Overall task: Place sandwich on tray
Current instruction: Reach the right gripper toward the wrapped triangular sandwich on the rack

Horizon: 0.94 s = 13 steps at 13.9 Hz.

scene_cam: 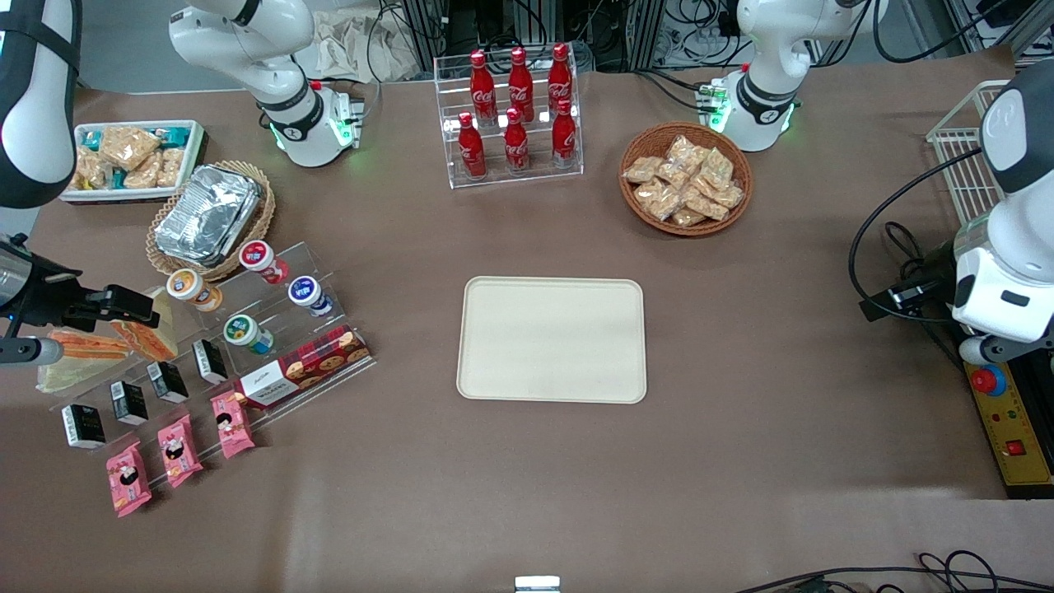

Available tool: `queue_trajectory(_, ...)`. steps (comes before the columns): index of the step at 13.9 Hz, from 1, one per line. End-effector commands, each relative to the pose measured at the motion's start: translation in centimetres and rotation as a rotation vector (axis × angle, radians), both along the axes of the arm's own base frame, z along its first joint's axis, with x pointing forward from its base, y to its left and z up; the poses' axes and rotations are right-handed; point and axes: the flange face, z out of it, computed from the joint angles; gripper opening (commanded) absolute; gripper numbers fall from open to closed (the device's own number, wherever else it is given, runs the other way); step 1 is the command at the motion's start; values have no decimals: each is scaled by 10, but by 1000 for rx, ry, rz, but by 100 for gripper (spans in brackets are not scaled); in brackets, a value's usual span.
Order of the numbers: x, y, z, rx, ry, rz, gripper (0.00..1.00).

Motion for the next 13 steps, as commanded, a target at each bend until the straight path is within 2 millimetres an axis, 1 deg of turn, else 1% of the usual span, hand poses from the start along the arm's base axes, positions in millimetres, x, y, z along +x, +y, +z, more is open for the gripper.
queue_trajectory(1, -3, 2, 12, 16, -22, -14, 99)
queue_trajectory(4, -4, 2, 13, 15, -16, -15, 98)
queue_trajectory(7, -9, -12, 21, 15, -26, -41, 98)
queue_trajectory(8, -11, -15, 23, 10, -28, -61, 98)
queue_trajectory(10, -15, -26, 21, 7, 3, -156, 98)
queue_trajectory(13, -16, -33, 22, -2, 2, -257, 99)
